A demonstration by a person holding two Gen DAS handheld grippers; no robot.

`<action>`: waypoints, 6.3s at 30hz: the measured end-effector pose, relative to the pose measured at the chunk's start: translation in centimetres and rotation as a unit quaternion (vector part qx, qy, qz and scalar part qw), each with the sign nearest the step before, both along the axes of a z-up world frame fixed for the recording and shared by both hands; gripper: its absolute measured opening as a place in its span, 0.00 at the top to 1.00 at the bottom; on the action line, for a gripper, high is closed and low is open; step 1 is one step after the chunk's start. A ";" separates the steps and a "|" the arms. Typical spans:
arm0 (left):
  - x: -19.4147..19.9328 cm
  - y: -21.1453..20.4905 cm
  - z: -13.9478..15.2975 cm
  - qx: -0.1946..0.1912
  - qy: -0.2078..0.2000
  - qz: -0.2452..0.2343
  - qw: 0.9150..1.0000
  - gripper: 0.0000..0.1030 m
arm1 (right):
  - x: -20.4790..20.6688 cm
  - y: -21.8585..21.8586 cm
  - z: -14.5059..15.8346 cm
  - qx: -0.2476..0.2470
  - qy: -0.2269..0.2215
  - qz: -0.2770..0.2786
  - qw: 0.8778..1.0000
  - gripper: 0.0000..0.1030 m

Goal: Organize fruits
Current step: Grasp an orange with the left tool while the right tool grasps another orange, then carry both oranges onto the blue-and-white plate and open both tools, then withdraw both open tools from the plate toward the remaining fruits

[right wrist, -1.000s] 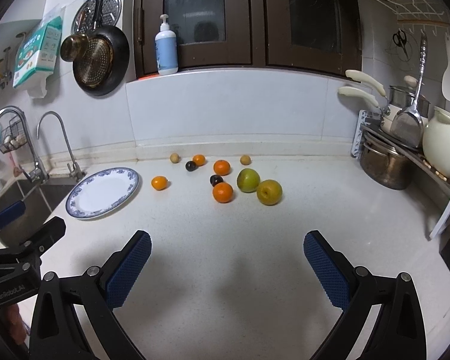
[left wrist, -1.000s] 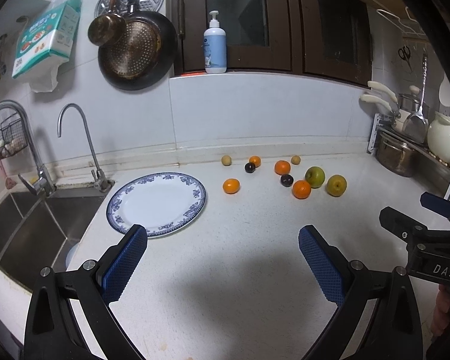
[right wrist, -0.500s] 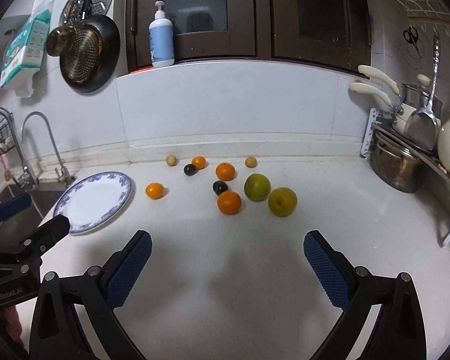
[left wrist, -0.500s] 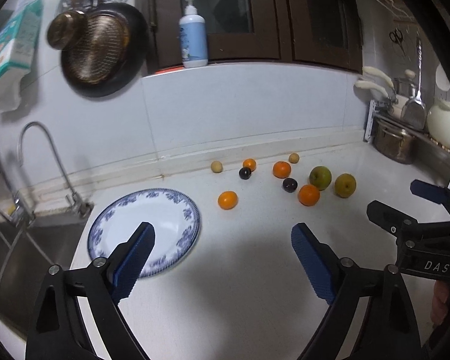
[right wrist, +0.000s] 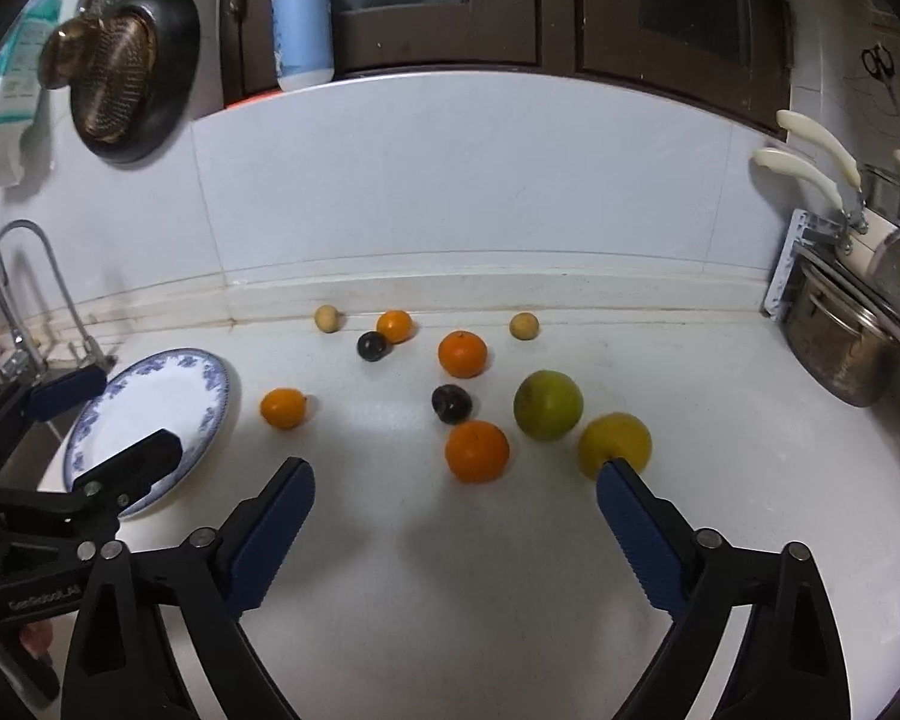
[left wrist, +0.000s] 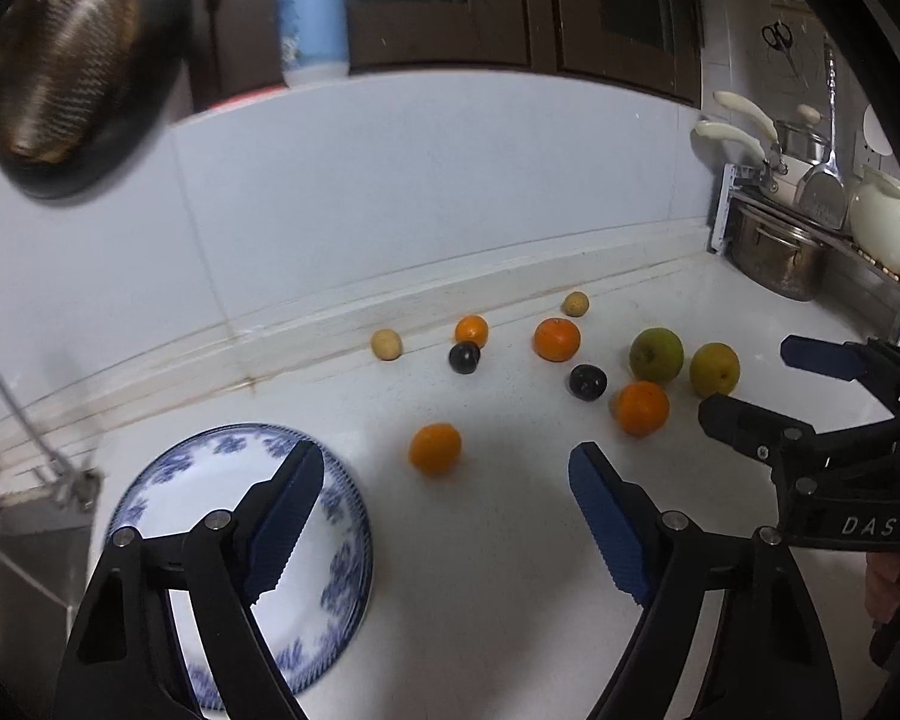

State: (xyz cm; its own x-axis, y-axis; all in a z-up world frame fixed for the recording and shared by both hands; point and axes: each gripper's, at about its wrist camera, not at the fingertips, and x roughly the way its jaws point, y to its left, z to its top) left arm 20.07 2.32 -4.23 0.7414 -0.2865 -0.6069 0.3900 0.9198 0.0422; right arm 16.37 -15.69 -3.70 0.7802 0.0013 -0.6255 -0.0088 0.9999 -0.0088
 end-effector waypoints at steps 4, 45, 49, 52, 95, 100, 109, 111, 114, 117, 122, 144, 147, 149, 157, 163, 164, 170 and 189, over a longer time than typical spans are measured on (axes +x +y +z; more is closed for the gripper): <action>2.8 -0.5 -0.8 0.009 0.022 -0.015 1.000 0.24 | 1.9 -0.1 -0.6 0.005 0.016 -0.011 1.000 0.10; 10.0 -3.5 -6.1 0.069 0.132 -0.062 0.987 0.67 | 9.8 -1.6 -6.5 0.050 0.138 -0.045 0.988 0.60; 8.9 -2.7 -4.8 0.050 0.124 -0.058 0.989 0.67 | 8.6 -1.6 -5.3 0.055 0.122 -0.032 0.990 0.60; 7.6 -1.3 -3.6 0.030 0.121 -0.054 0.991 0.67 | 7.8 -0.9 -4.2 0.058 0.109 -0.022 0.992 0.60; 2.6 17.0 -5.7 0.011 0.121 0.085 0.989 0.67 | 7.6 20.9 -5.3 0.041 0.126 0.209 0.969 0.60; 2.9 17.6 -6.4 0.007 0.131 0.083 0.988 0.67 | 8.1 21.6 -6.0 0.036 0.136 0.211 0.967 0.60; 3.3 17.8 -6.6 0.011 0.137 0.076 0.988 0.62 | 8.3 22.0 -6.3 0.040 0.142 0.212 0.966 0.60; 3.1 17.9 -6.3 0.012 0.132 0.076 0.988 0.56 | 8.3 22.1 -6.4 0.040 0.144 0.212 0.966 0.60; 2.8 18.2 -5.7 0.021 0.121 0.081 0.989 0.54 | 8.1 22.3 -6.3 0.035 0.143 0.214 0.966 0.59; 2.2 18.6 -5.0 0.028 0.113 0.088 0.989 0.52 | 7.6 22.3 -6.0 0.027 0.139 0.212 0.967 0.59; 0.8 18.7 -3.1 0.025 0.094 0.095 0.991 0.47 | 6.5 22.0 -4.8 0.020 0.108 0.208 0.972 0.46; -5.6 10.3 4.1 -0.025 -0.004 0.042 0.999 0.22 | -3.0 11.8 3.0 0.014 -0.018 0.074 0.997 0.32; -5.7 8.2 4.6 -0.027 -0.012 0.025 0.999 0.20 | -4.1 9.5 3.8 0.007 -0.028 0.045 0.999 0.27; -5.7 6.8 4.8 -0.024 -0.016 0.014 0.999 0.18 | -4.6 7.9 4.1 0.001 -0.032 0.025 0.999 0.26; -4.7 1.7 5.0 -0.009 -0.036 -0.025 0.999 0.15 | -5.4 2.2 4.5 -0.011 -0.033 -0.038 0.999 0.26; -2.8 -1.9 4.7 0.000 -0.041 -0.054 0.998 0.15 | -4.8 -1.2 4.1 -0.013 -0.023 -0.069 0.997 0.26; -2.5 -2.3 4.7 0.002 -0.040 -0.056 0.998 0.15 | -4.7 -1.6 4.0 -0.013 -0.022 -0.073 0.997 0.26; 0.1 -5.2 3.3 0.012 -0.027 -0.079 0.996 0.15 | -3.1 -4.4 3.1 -0.012 -0.008 -0.097 0.995 0.26; 8.3 -11.8 -4.0 0.045 0.045 -0.125 0.990 0.16 | 3.7 -8.6 -3.3 0.018 0.078 -0.105 0.991 0.26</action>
